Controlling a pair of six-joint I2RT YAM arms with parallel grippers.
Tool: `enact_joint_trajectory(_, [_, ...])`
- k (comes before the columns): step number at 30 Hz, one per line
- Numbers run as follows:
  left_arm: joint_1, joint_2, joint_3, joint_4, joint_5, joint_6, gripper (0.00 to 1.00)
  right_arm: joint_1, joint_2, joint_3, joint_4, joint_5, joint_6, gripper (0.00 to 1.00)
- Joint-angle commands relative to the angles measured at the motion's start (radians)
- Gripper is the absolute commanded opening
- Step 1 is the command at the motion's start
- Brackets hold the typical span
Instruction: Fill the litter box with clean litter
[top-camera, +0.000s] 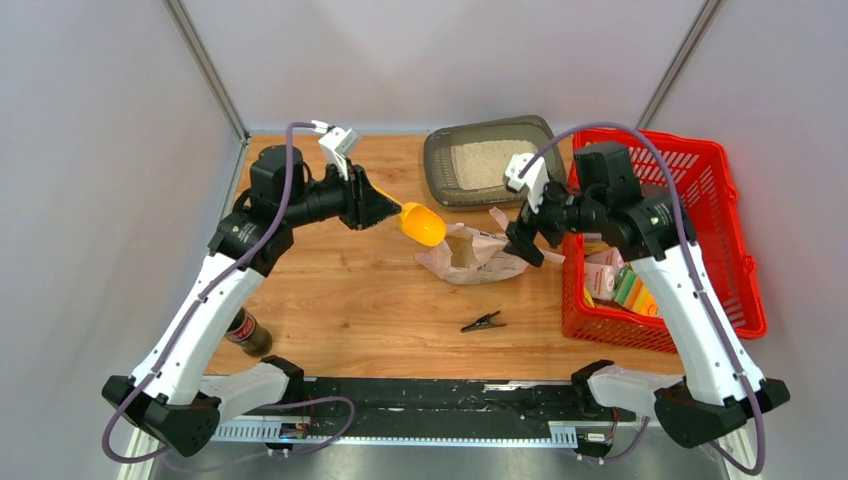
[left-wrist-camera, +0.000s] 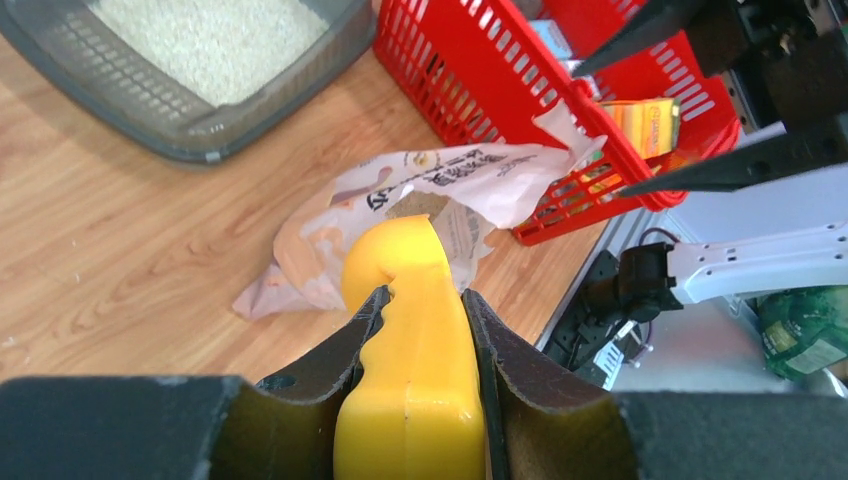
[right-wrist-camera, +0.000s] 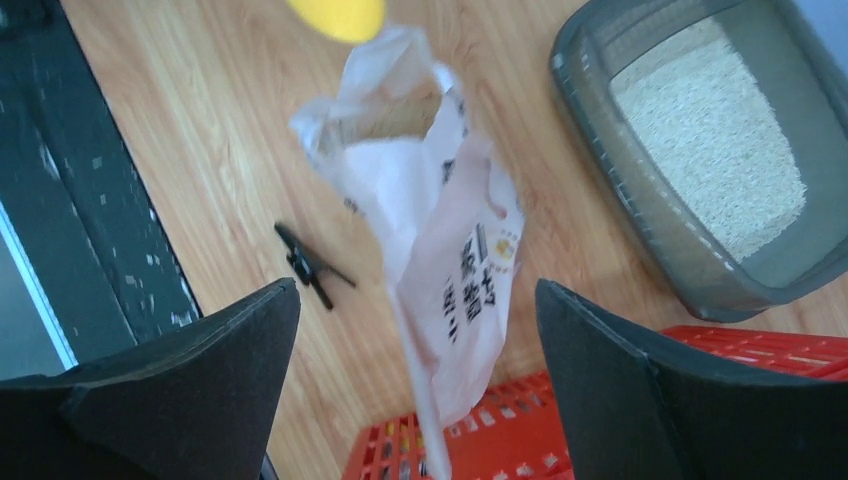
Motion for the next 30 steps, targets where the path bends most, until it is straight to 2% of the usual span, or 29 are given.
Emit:
enact_joint_trajectory(1, [-0.074,0.052,-0.008,0.004,-0.109,-0.041,0.00,0.002,-0.100,-0.130,-0.035,0.007,-0.210,0.93])
enact_joint_trajectory(5, [-0.106,0.154,0.096,-0.094,-0.119,-0.071,0.00,0.016,-0.109,-0.211,0.019,0.078,-0.179,0.92])
enact_joint_trajectory(10, [-0.124,0.194,0.110,-0.067,-0.192,-0.087,0.00,0.019,-0.081,-0.273,0.095,0.175,-0.170,0.82])
enact_joint_trajectory(17, [-0.127,0.255,0.194,-0.012,-0.119,-0.140,0.00,0.019,-0.053,-0.254,0.126,0.186,-0.161,0.76])
enact_joint_trajectory(20, [-0.127,0.248,0.194,-0.010,-0.076,-0.143,0.00,0.019,-0.059,-0.253,0.129,0.198,-0.152,0.65])
enact_joint_trajectory(21, [-0.129,0.242,0.179,-0.012,-0.073,-0.149,0.00,0.019,-0.061,-0.253,0.131,0.201,-0.147,0.53])
enact_joint_trajectory(22, [-0.129,0.238,0.168,-0.010,-0.074,-0.155,0.00,0.018,-0.064,-0.253,0.131,0.204,-0.147,0.49])
enact_joint_trajectory(30, [-0.192,0.283,0.200,-0.105,-0.293,-0.144,0.00,0.019,-0.056,-0.263,0.131,0.218,-0.121,0.16])
